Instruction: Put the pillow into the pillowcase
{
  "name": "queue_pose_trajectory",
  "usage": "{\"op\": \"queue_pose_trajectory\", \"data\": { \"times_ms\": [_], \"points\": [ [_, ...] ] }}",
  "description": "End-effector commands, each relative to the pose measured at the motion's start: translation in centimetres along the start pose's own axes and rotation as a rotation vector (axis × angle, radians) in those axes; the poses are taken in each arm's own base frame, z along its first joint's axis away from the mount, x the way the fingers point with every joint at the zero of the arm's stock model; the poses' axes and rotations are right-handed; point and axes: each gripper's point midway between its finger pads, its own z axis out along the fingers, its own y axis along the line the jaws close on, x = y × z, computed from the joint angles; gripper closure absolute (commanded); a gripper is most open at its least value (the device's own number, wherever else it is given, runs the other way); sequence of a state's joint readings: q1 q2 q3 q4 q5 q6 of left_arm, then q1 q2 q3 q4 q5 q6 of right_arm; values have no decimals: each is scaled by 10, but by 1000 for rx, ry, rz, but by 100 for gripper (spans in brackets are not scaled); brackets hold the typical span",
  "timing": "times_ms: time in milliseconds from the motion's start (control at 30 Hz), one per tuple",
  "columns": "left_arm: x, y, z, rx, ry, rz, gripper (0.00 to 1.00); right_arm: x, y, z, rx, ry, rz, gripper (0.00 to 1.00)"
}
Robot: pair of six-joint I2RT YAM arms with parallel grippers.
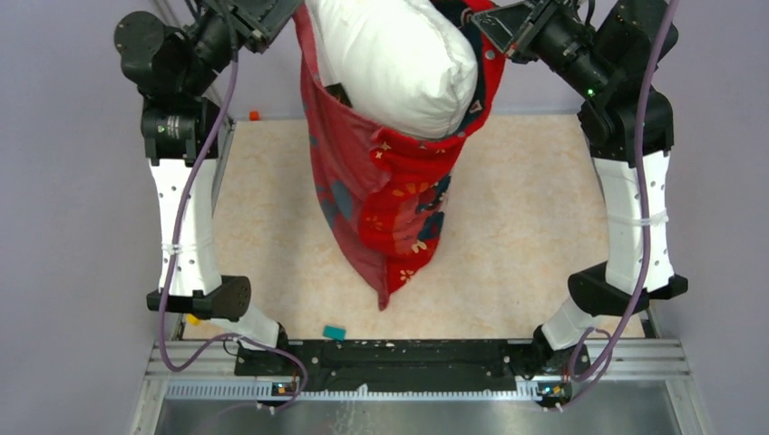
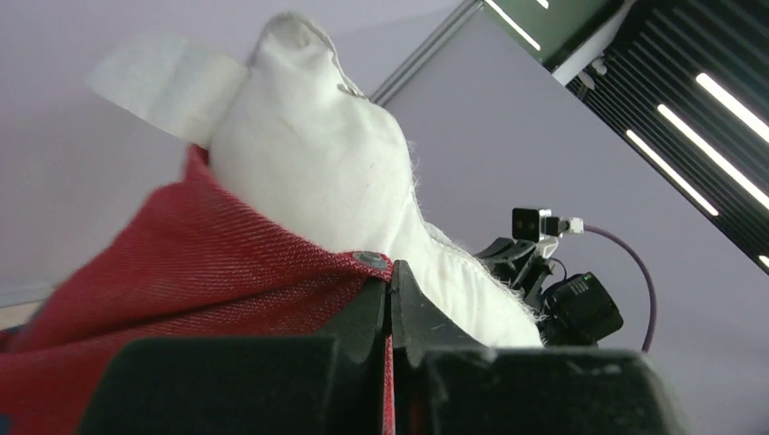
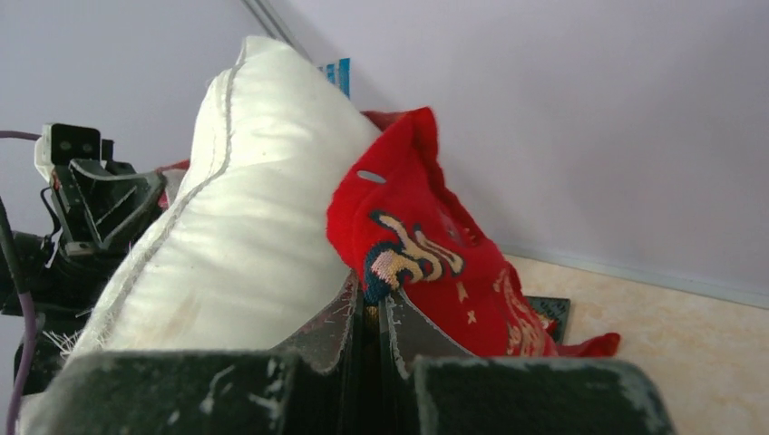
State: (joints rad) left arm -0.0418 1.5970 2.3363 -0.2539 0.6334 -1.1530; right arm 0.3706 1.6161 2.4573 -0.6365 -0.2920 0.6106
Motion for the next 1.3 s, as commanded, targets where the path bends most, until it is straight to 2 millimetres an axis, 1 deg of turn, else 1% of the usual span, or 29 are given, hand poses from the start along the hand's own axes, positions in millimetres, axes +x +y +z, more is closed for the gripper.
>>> {"op": "queue_pose_trajectory", "data": {
  "times_ms": [0, 67, 100, 133, 167, 200, 233, 267, 367, 400, 433, 467, 500, 533, 567, 600, 633, 700, 733, 767, 800, 867, 933, 967, 1033, 1100, 1133, 1200, 1267],
  "points": [
    [49, -10, 13, 66, 90, 47, 100, -107, 59, -48, -113, -379, -122, 100],
    [91, 7, 11, 40, 183, 34, 100, -131, 51, -58, -52, -483, -155, 100],
    [111, 13, 9, 30, 231, 20, 100, -139, 43, -60, -5, -524, -173, 100],
    [126, 18, 7, 21, 268, 23, 100, -144, 33, -59, 39, -550, -184, 100],
    [132, 20, 4, 12, 285, 21, 100, -143, 25, -53, 62, -550, -191, 100],
    [127, 16, 2, 9, 271, 37, 100, -140, 15, -46, 92, -540, -183, 100],
    [111, 9, 1, 8, 228, 70, 100, -130, 10, -36, 84, -498, -169, 100],
    [88, 2, 1, -2, 174, 103, 100, -117, 7, -25, 61, -441, -149, 100],
    [12, -9, -6, 3, 40, 107, 100, -67, -10, 4, 61, -270, -98, 100],
    [-4, -5, -7, 2, 4, 83, 100, -54, -14, 8, 75, -234, -100, 100],
    [-18, 7, -9, -26, -33, 62, 100, -45, -16, 10, 85, -207, -109, 100],
    [-18, 18, -6, -38, -33, 31, 100, -42, -20, 9, 103, -197, -119, 100],
    [-3, 22, 2, -26, 1, 14, 100, -42, -26, 9, 135, -196, -134, 100],
    [27, 22, 15, -6, 62, 4, 100, -46, -34, 6, 170, -204, -155, 100],
    [56, 29, 26, -17, 123, 7, 100, -53, -41, 4, 199, -217, -170, 100],
    [85, 36, 33, -30, 187, 2, 100, -59, -50, 2, 225, -228, -176, 100],
    [109, 43, 37, -35, 237, -12, 100, -68, -64, -1, 256, -248, -176, 100],
    [142, 54, 40, -27, 308, -55, 100, -75, -77, -1, 276, -257, -154, 100],
    [148, 59, 40, -37, 324, -63, 100, -76, -79, -1, 278, -258, -152, 100],
    [149, 62, 40, -50, 326, -53, 100, -74, -78, 1, 263, -253, -145, 100],
    [143, 64, 41, -66, 312, -35, 100, -70, -72, 5, 221, -241, -130, 100],
    [119, 71, 43, -96, 261, -8, 100, -54, -70, 16, 162, -192, -96, 100],
    [100, 78, 43, -111, 217, -27, 100, -31, -75, 29, 142, -112, -70, 100],
    [93, 83, 44, -122, 197, -32, 100, -15, -79, 36, 143, -58, -61, 100],
    [88, 97, 45, -154, 172, -37, 100, 15, -84, 45, 153, 33, -65, 100],
    [89, 115, 44, -198, 164, -53, 100, 40, -83, 49, 159, 103, -80, 100],
    [90, 124, 43, -214, 160, -65, 100, 49, -82, 47, 166, 128, -85, 96],
    [92, 138, 39, -231, 155, -88, 100, 58, -74, 41, 165, 156, -95, 83],
    [92, 147, 36, -244, 152, -99, 100, 63, -63, 33, 155, 171, -102, 77]
  ]
}}
